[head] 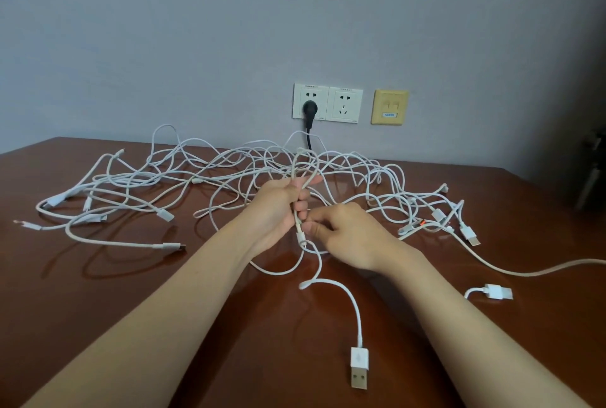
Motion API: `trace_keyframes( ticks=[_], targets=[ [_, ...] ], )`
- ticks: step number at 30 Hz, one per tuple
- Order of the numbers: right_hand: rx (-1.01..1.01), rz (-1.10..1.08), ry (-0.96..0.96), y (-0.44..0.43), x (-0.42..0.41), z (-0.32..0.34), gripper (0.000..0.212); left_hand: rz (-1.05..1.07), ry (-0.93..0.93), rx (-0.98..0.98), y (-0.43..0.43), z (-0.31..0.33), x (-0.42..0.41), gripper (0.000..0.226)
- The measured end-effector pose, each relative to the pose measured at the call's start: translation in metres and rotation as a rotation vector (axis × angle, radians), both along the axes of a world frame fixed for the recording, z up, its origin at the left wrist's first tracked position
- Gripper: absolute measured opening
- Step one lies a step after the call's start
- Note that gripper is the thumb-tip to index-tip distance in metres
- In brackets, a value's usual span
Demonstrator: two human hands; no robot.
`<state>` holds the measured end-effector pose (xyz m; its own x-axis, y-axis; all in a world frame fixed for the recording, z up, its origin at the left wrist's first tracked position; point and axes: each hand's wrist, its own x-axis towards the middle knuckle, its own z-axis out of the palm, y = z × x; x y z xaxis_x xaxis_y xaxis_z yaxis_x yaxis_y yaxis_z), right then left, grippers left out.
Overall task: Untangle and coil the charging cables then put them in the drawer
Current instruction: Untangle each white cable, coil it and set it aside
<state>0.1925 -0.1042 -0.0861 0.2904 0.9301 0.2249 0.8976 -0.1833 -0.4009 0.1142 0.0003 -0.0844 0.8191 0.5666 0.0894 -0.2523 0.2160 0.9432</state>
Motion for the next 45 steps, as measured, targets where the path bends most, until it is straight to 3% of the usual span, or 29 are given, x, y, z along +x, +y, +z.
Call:
trace_keyframes(
  ticks=[4,7,12,19,26,29,33,35,39,41,45],
  targets=[
    [-0.014,-0.004,-0.038,-0.001,-0.001,0.002,0.035,0.036,0.067,-0.074,0.001,0.005,-0.001,0.034],
    [0.035,-0.017,-0.018,-0.002,0.0,0.004,0.037,0.058,-0.007,-0.216,0.005,0.008,-0.002,0.035],
    [0.149,-0.08,0.044,-0.006,0.008,0.01,0.017,0.103,-0.098,-0.36,0.019,0.012,-0.008,0.036],
    [0.311,-0.028,0.329,-0.016,0.008,0.025,0.027,0.169,0.198,-0.068,0.004,0.014,-0.001,0.033],
    [0.487,-0.037,0.2,-0.008,0.0,0.024,0.016,-0.013,0.333,0.336,-0.014,0.002,0.002,0.02],
    [0.514,-0.132,0.206,-0.008,0.006,0.023,0.016,-0.068,0.28,0.315,-0.02,0.008,0.002,0.026],
    [0.501,-0.185,0.215,-0.01,0.005,0.023,0.015,-0.216,0.231,0.135,-0.019,0.015,-0.003,0.028],
    [0.496,-0.244,0.199,-0.01,0.008,0.023,0.02,-0.262,0.244,0.175,-0.019,0.014,-0.004,0.027],
    [0.524,-0.285,0.197,-0.01,0.008,0.024,0.018,-0.182,0.267,0.408,-0.022,0.003,0.0,0.026],
    [0.542,-0.229,0.228,-0.01,0.005,0.024,0.017,-0.121,0.249,0.433,-0.02,0.001,0.0,0.03],
    [0.543,-0.131,0.209,-0.008,0.003,0.021,0.037,-0.007,0.231,0.368,-0.016,0.001,0.0,0.032]
  ],
)
